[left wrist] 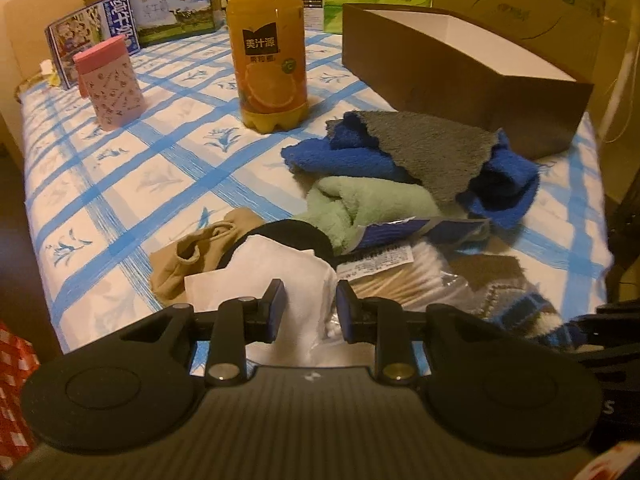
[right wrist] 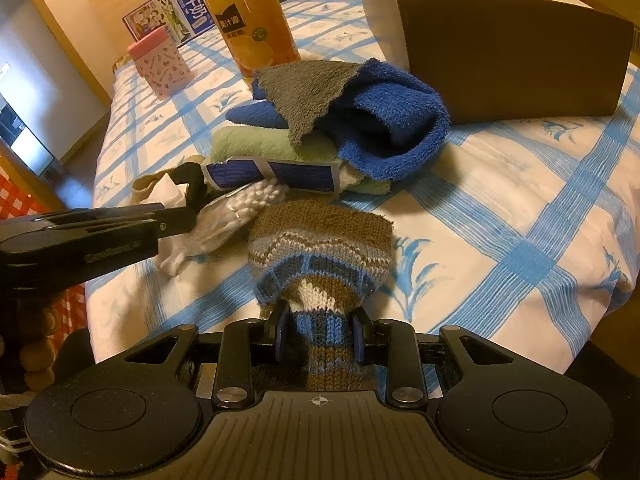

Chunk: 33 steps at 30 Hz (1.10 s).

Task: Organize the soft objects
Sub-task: 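Grasp the white pad with the left tool while the right tool holds the sock, then carry the sock and pad into the open box and open both tools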

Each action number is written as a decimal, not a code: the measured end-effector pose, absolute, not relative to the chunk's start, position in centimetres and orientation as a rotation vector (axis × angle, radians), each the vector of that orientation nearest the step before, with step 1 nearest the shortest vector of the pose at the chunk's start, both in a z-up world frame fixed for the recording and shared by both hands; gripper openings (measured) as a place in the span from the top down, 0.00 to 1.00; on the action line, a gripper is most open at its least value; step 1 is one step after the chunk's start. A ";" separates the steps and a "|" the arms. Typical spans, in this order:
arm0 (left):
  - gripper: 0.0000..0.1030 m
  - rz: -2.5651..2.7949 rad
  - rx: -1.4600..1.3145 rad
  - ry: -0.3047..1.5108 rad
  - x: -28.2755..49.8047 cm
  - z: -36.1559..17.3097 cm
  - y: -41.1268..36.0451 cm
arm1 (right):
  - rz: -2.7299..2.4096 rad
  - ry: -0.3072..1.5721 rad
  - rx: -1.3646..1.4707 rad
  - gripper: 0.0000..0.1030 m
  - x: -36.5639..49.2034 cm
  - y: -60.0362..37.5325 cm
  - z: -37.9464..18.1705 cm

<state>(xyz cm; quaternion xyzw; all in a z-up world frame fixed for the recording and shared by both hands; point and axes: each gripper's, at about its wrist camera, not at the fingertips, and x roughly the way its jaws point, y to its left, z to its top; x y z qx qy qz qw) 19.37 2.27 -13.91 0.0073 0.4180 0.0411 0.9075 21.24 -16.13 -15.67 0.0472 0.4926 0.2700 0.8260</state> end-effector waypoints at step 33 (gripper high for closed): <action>0.99 0.034 -0.179 0.785 11.9 -8.4 8.4 | 0.535 0.984 0.134 0.71 19.8 -20.1 -12.3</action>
